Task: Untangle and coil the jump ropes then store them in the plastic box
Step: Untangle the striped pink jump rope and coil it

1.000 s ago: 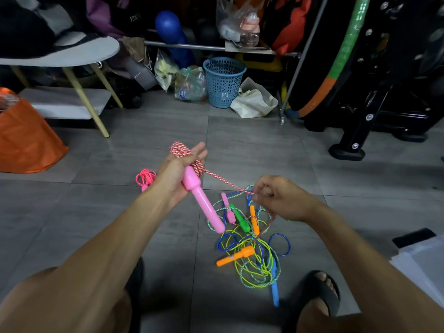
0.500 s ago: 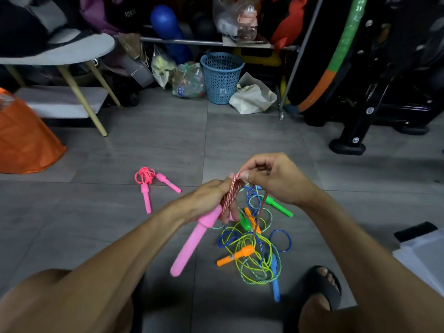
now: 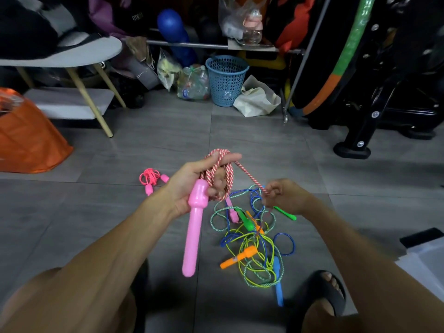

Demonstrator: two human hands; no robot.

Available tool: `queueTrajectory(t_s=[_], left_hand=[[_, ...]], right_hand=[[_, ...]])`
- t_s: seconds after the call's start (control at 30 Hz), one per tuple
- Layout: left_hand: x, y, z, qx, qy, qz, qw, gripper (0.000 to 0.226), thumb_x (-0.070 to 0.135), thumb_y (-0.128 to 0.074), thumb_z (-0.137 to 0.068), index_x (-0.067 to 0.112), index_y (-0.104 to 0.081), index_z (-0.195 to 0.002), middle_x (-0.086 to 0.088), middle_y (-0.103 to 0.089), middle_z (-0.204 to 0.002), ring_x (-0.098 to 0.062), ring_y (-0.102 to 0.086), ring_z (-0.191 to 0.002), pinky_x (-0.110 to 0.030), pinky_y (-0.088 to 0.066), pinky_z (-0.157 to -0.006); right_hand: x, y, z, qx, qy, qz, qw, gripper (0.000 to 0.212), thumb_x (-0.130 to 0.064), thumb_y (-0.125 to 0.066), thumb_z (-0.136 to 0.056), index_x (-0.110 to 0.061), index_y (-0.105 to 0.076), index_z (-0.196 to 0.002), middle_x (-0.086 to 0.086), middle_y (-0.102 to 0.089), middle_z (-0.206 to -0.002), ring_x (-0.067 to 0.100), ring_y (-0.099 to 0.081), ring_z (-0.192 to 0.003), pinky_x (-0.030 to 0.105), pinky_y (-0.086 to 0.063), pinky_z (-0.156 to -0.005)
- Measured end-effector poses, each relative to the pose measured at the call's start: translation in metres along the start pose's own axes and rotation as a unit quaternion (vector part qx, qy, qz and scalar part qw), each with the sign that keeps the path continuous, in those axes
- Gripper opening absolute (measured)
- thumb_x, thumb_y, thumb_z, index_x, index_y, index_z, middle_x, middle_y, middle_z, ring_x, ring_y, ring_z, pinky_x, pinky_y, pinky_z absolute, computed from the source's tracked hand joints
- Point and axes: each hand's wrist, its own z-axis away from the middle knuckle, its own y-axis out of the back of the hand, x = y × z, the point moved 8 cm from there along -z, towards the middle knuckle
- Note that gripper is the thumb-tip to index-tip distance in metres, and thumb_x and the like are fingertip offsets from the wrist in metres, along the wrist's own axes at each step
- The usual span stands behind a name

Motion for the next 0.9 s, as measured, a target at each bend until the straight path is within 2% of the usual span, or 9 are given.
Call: queueTrajectory(t_s=[0.03,0.1,0.2,0.3,0.43,0.6,0.73,0.8,0.9], left_hand=[[0.003,0.003,0.0,0.015,-0.011,0.011,1.0,0.044,0.035,-0.045,-0.085,0.01,-0.065,-0.117,0.004,-0.047,-0.052,-0.005,-0.043,-0.036,-0.022,-0.02,-0.05],[0.007,0.011,-0.001,0.053,-0.03,0.032,0.998,0.045,0.036,-0.046,-0.084,0.011,-0.06,-0.119,0.004,-0.05,-0.051,-0.005,-0.043,-0.035,-0.02,-0.027,-0.049],[0.013,0.027,-0.002,0.125,-0.053,0.063,0.989,0.038,0.037,-0.045,-0.092,0.012,-0.061,-0.115,0.002,-0.054,-0.049,-0.006,-0.044,-0.034,-0.018,-0.035,-0.046],[0.015,0.035,-0.001,0.157,-0.057,0.087,0.982,0.037,0.037,-0.044,-0.095,0.012,-0.062,-0.115,0.001,-0.055,-0.048,-0.007,-0.045,-0.034,-0.018,-0.037,-0.044],[0.015,0.035,0.001,0.154,-0.063,0.08,0.983,0.036,0.034,-0.054,-0.082,0.011,-0.067,-0.106,-0.001,-0.056,-0.051,-0.01,-0.045,-0.036,-0.02,-0.034,-0.045],[0.016,0.034,0.002,0.139,-0.052,0.08,0.986,0.047,0.028,-0.048,-0.082,0.0,-0.061,-0.117,-0.002,-0.058,-0.054,-0.01,-0.044,-0.037,-0.02,-0.035,-0.047],[0.007,0.025,0.0,0.128,-0.003,0.04,0.991,0.04,0.029,-0.042,-0.094,0.001,-0.071,-0.093,-0.001,-0.057,-0.051,-0.009,-0.043,-0.034,-0.018,-0.039,-0.045],[0.006,0.018,-0.001,0.099,-0.008,0.05,0.994,0.04,0.032,-0.044,-0.091,0.004,-0.074,-0.089,-0.001,-0.057,-0.052,-0.008,-0.043,-0.034,-0.019,-0.042,-0.046],[0.011,0.012,-0.003,0.065,-0.029,0.092,0.993,0.042,0.035,-0.047,-0.085,0.006,-0.073,-0.099,0.001,-0.061,-0.058,-0.007,-0.046,-0.038,-0.019,-0.04,-0.049]], right_hand=[[0.012,-0.002,-0.001,0.008,-0.016,0.018,1.0,0.032,0.006,-0.069,-0.076,-0.019,-0.062,-0.057,0.008,-0.06,-0.06,0.02,-0.056,-0.062,0.05,-0.053,-0.072],[0.017,-0.007,0.001,0.022,-0.043,-0.016,0.999,0.031,0.005,-0.068,-0.078,-0.016,-0.064,-0.055,0.006,-0.063,-0.057,0.025,-0.058,-0.065,0.054,-0.051,-0.077],[-0.028,0.004,0.012,0.064,0.0,-0.22,0.974,0.015,-0.002,-0.058,-0.088,-0.005,-0.066,-0.076,0.004,-0.064,-0.058,0.017,-0.056,-0.052,0.038,-0.051,-0.067],[-0.076,0.022,0.023,0.04,0.07,-0.368,0.926,0.016,-0.011,-0.05,-0.094,-0.002,-0.063,-0.092,0.002,-0.058,-0.06,0.008,-0.039,-0.04,0.024,-0.043,-0.047],[-0.054,0.03,0.024,0.121,-0.01,-0.096,0.988,0.008,-0.011,-0.056,-0.093,-0.005,-0.061,-0.093,0.009,-0.061,-0.062,0.003,-0.035,-0.03,0.018,-0.031,-0.039],[-0.046,0.05,0.021,0.25,-0.004,-0.048,0.967,0.006,-0.011,-0.06,-0.087,-0.011,-0.062,-0.081,0.004,-0.068,-0.063,0.0,-0.044,-0.036,0.011,-0.03,-0.039],[-0.047,0.072,0.03,0.35,0.031,-0.08,0.933,0.008,-0.009,-0.056,-0.086,-0.01,-0.062,-0.081,0.006,-0.067,-0.063,-0.002,-0.047,-0.037,0.016,-0.032,-0.05],[-0.044,0.072,0.027,0.323,0.019,-0.024,0.946,0.013,-0.008,-0.058,-0.083,-0.015,-0.063,-0.074,0.002,-0.067,-0.06,0.0,-0.05,-0.041,0.02,-0.036,-0.053],[-0.042,0.045,0.017,0.198,0.015,0.153,0.968,0.018,-0.01,-0.061,-0.081,-0.021,-0.071,-0.071,-0.004,-0.066,-0.064,0.008,-0.06,-0.064,0.022,-0.044,-0.064]])
